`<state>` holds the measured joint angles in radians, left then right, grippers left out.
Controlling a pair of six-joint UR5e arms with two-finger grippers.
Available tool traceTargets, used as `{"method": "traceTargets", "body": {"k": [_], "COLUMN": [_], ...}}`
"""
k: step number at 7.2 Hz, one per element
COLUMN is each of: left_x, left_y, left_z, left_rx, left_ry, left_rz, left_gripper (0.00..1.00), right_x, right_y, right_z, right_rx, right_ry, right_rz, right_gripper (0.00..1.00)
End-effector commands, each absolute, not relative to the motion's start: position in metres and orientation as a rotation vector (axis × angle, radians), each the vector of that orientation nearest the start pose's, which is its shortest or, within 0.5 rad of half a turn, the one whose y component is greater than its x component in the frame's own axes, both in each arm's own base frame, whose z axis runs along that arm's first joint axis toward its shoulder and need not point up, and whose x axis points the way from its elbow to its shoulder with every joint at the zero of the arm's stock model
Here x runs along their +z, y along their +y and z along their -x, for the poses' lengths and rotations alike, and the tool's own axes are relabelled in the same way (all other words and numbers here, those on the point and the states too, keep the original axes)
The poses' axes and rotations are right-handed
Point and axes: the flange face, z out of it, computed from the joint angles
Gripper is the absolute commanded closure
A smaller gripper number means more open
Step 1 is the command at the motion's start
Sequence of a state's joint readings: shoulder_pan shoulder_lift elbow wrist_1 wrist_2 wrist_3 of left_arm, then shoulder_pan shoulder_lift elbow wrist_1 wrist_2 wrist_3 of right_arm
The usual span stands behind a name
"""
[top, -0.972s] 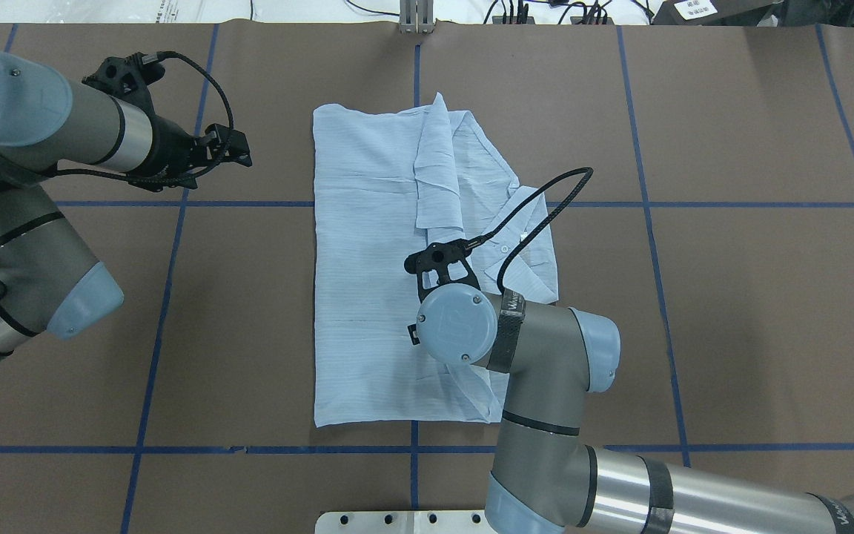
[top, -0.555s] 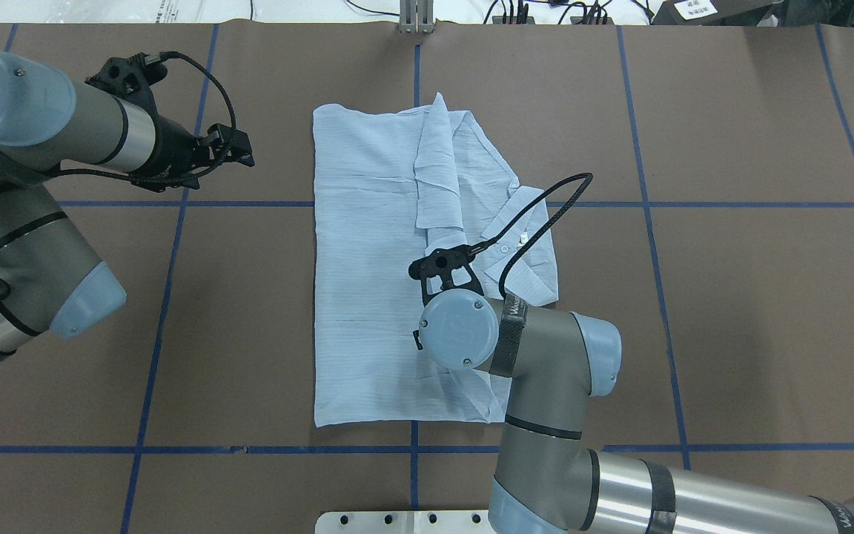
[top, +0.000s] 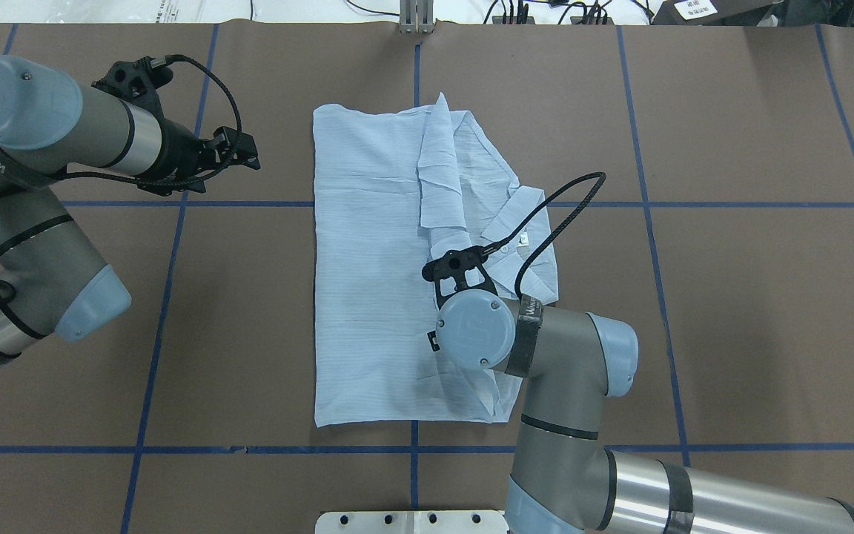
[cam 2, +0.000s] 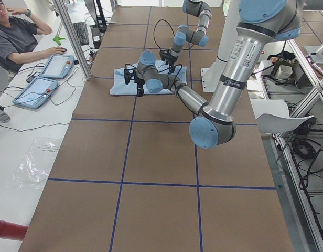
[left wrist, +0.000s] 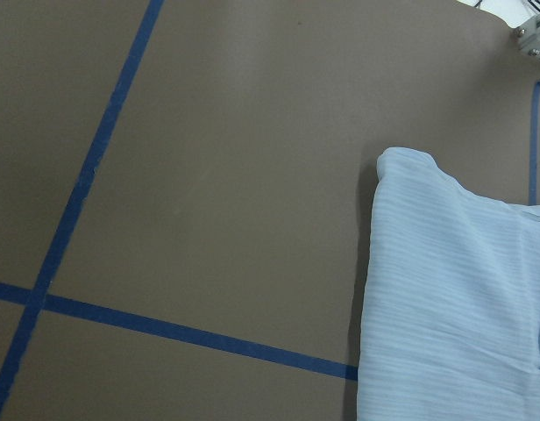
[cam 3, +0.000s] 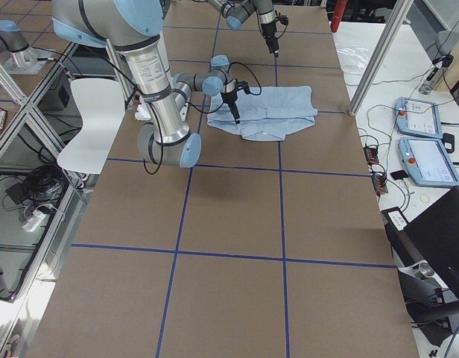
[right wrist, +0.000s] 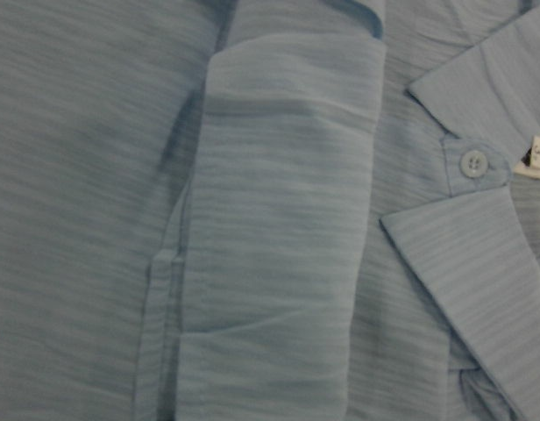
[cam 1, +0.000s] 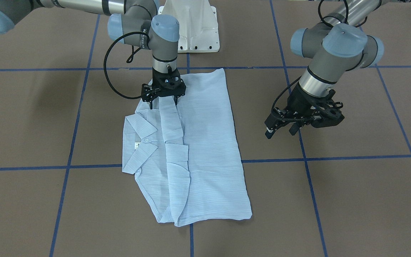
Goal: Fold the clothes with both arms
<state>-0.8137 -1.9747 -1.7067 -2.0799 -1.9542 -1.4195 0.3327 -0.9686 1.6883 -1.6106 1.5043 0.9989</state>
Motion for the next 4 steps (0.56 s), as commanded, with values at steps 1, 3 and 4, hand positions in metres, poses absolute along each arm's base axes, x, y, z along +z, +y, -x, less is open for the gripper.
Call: {"method": "traceTargets", "body": {"k": [1,3,4], "left_x": [0.300,0.293,0.287], "left_y": [-0.518,-0.513,-0.514], "left_z": [-0.381,-0.391,-0.391], "left_rx": [-0.405,-0.406,-0.406], "left_ry": [1.106,1.118,1.126], "left_rz": [-0.146,-0.131,-0.134], "left_gripper": [0.00,0.00,0.00], "right_x": [0.289,0.318,0.325], "right_y": [-0.370,-0.385,-0.395], "right_z": [0.543,0.522,0.501], "right_rx": [-0.250,-0.247,-0.254], "right_ry": [-0.555,-0.509,-0.501], "right_rz": [-0.368,-0.362,-0.368], "right_gripper": [0.00,0.00,0.00]}}
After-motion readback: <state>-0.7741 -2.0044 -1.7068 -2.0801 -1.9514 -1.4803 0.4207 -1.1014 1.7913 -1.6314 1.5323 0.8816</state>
